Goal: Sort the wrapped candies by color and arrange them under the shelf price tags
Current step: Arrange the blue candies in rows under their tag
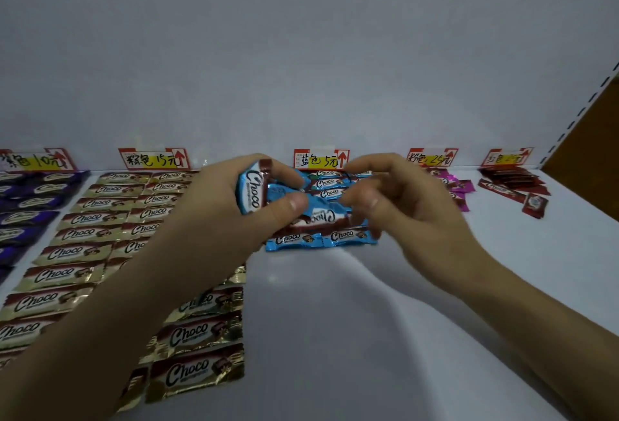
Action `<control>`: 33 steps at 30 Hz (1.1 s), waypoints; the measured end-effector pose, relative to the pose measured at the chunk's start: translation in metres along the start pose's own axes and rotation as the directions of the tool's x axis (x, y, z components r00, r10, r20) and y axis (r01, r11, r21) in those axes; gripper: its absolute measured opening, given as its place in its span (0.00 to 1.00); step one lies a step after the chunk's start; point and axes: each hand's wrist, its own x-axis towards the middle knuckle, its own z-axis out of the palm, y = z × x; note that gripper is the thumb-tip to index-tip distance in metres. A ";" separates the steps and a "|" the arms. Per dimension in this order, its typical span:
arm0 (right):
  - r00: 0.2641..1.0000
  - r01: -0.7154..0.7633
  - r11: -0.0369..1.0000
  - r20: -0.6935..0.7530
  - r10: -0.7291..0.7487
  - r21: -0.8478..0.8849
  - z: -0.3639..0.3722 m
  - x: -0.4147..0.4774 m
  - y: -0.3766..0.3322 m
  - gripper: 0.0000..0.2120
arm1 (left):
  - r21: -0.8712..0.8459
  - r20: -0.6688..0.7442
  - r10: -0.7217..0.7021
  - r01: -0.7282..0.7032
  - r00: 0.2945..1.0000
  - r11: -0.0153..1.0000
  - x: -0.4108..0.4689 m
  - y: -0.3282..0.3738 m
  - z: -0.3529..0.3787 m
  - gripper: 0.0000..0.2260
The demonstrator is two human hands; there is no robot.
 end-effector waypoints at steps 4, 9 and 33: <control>0.992 -0.106 0.993 0.079 0.103 0.042 0.010 -0.005 -0.003 0.17 | 0.030 0.028 0.125 -0.126 0.992 0.992 -0.005 0.007 0.014 0.09; 0.983 -0.181 0.977 -0.010 0.183 0.111 -0.012 -0.003 -0.005 0.15 | -0.013 -0.126 0.061 -0.064 0.990 0.998 -0.003 0.004 0.014 0.03; 0.926 -0.354 0.847 0.020 0.378 0.397 -0.019 -0.010 -0.035 0.09 | -0.090 0.005 0.005 -0.004 1.000 0.996 -0.012 0.018 0.023 0.14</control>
